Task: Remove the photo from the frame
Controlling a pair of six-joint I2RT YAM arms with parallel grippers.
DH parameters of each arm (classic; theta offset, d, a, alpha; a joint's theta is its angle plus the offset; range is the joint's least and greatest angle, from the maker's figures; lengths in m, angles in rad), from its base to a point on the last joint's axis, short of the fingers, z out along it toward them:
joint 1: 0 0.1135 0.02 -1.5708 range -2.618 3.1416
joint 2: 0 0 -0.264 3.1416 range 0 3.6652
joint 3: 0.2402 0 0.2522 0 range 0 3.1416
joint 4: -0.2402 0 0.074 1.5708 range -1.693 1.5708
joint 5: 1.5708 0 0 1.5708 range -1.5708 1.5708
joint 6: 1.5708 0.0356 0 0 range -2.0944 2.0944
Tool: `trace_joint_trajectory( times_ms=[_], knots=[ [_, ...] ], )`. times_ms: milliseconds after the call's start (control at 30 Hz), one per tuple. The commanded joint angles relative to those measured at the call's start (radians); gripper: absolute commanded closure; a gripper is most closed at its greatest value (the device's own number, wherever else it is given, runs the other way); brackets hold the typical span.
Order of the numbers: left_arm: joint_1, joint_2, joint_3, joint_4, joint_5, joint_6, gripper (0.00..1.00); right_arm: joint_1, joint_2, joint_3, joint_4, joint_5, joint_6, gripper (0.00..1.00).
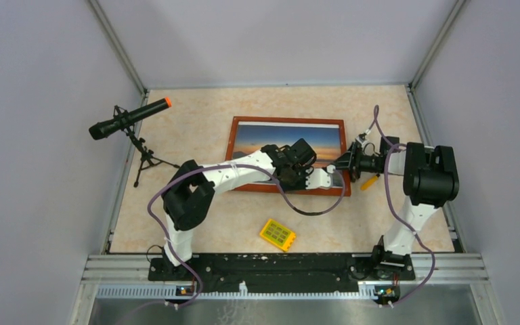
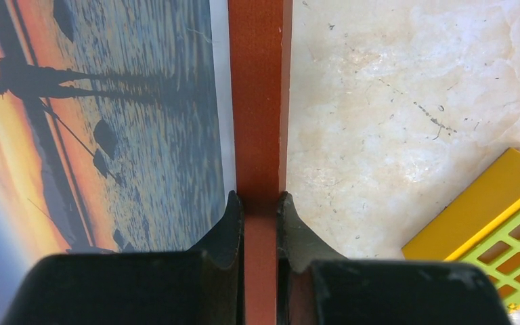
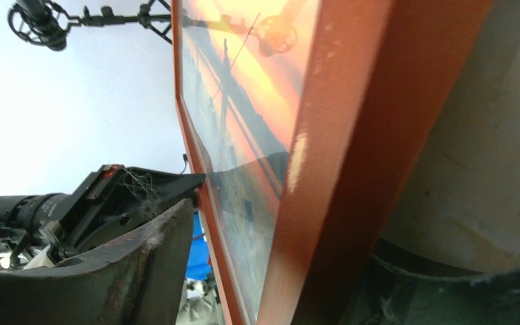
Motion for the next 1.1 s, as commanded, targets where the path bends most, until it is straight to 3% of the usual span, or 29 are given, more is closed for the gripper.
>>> trace_joint_trajectory(
  times_ms=[0, 167, 200, 267, 367, 433, 533, 833, 1067],
  knots=[
    [-0.002, -0.067, -0.006, 0.115, 0.044, 0.034, 1.0, 0.017, 0.01, -0.014, 0.17, -0.079, 0.121, 0.41],
    [-0.004, -0.063, 0.001, 0.103, 0.03, 0.031, 1.0, 0.014, -0.015, -0.005, 0.156, -0.075, 0.138, 0.68],
    [-0.003, -0.066, 0.01, 0.089, 0.024, 0.026, 0.95, 0.013, -0.032, 0.0, 0.144, -0.07, 0.134, 0.73],
    [-0.002, -0.078, 0.026, 0.066, 0.005, 0.014, 0.73, 0.006, -0.063, 0.016, 0.122, -0.064, 0.133, 0.82],
    [0.006, -0.118, 0.049, 0.026, 0.015, 0.005, 0.33, -0.005, -0.112, 0.06, 0.068, -0.046, 0.119, 0.99],
    [0.016, -0.151, 0.057, 0.006, 0.033, -0.006, 0.17, -0.009, -0.138, 0.101, 0.003, -0.028, 0.096, 1.0],
    [0.017, -0.205, 0.071, -0.036, 0.028, -0.008, 0.02, -0.009, -0.175, 0.186, -0.157, 0.021, 0.014, 1.0],
    [0.078, -0.375, 0.083, -0.073, -0.056, -0.121, 0.01, -0.008, -0.25, 0.612, -0.645, 0.24, -0.304, 1.0],
    [0.217, -0.454, 0.107, -0.112, 0.101, -0.197, 0.01, 0.004, -0.25, 0.929, -0.848, 0.382, -0.478, 1.0]
  ],
)
